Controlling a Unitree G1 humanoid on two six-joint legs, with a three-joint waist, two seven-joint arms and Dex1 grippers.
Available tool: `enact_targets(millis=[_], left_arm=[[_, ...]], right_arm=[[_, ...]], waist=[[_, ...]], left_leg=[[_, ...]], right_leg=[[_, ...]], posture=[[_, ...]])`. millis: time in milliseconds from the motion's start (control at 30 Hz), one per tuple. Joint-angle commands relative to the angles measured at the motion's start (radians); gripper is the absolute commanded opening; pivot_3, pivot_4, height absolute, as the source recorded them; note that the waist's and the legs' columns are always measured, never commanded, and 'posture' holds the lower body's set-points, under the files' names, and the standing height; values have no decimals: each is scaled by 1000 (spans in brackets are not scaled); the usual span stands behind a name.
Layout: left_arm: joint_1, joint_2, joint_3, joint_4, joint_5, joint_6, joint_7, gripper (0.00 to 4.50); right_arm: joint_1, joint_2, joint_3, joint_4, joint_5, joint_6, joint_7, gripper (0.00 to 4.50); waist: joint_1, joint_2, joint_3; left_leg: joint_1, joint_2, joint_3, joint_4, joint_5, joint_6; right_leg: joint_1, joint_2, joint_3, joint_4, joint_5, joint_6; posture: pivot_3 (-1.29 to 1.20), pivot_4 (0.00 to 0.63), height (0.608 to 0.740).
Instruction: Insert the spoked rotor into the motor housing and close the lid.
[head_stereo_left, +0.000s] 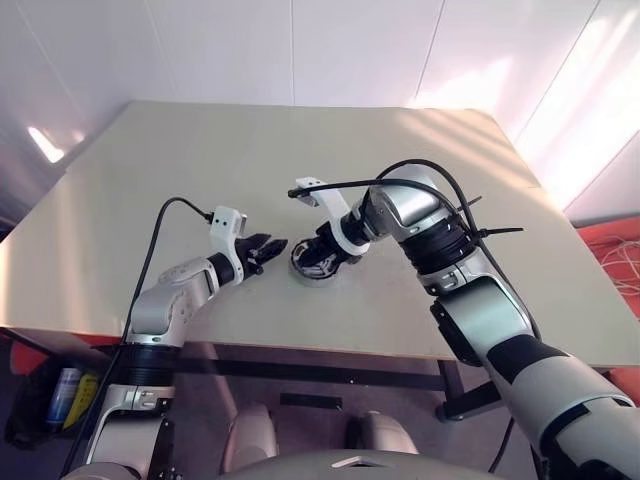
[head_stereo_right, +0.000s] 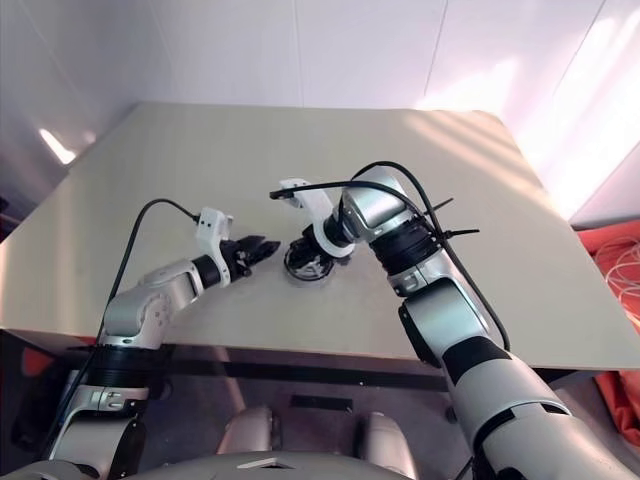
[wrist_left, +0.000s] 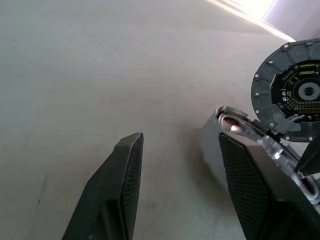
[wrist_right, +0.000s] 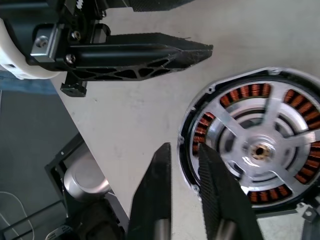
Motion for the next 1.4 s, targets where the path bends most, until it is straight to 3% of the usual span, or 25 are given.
enact_targets(millis=[33,100,400,567,633,767,867,1067,1233,1400], left_arm=[[-16,8,20,-36,-14,-3,3,2584],[-18,10,21,-32,-14,-3,2,2584],[-39,13,13,-3,-19,-1,-20,2584],[-72,12,26,14,-75,72,-58,2584],[-80,23,42,9,-117,116,-87,2584],[-105,60,64,28,-144,153,-115,2584],[-129,89,66,61,-133,153,-126,2584],[-162,120,61,98,-125,156,-152,2584],[-175,118,61,115,-108,154,-138,2584],[-161,120,68,96,-106,161,-122,2584]], right_arm=[[-52,10,-46,-27,25,0,-53,2093],[-66,15,-59,-22,36,3,-69,2835],[-288,31,-284,46,105,-86,-94,2835],[-262,-137,-258,-10,89,-444,33,2835],[-181,-255,-192,-38,4,-689,82,2835],[-27,-441,-142,-45,-109,-946,114,2835],[111,-528,-129,-69,-163,-1038,114,2194],[353,-535,-136,-299,-108,-932,156,61],[408,-437,-122,-518,15,-769,180,23],[370,-351,-97,-563,64,-678,147,23]], waist=[[0,0,0],[0,0,0],[-1,1,1],[13,0,1],[23,-1,0],[30,-1,0],[28,-1,0],[14,0,0],[1,1,0],[2,1,0]], left_leg=[[0,0,-1,0,0,0],[0,0,-2,0,1,-1],[0,0,-3,0,2,-4],[-1,-1,-5,-1,2,-3],[-2,-2,-5,-1,2,-3],[-3,-1,-4,0,2,-3],[-3,-1,-3,1,2,-3],[0,-1,-3,1,2,-2],[0,-1,-5,1,3,-1],[2,-1,-5,2,3,-1]], right_leg=[[0,0,0,0,0,0],[0,0,-1,0,0,0],[0,0,-1,1,0,0],[1,0,-3,-1,-1,0],[2,-1,-3,-1,-1,0],[2,-1,-4,0,-1,0],[1,0,-5,2,-1,-1],[2,1,-4,2,-1,-2],[2,1,-4,2,-1,-2],[5,0,-5,2,-1,-3]], posture=[[0,0,740],[0,0,740],[0,0,740],[0,0,740],[0,0,740],[0,0,740],[0,0,740],[0,0,740],[0,0,740],[0,0,740]])
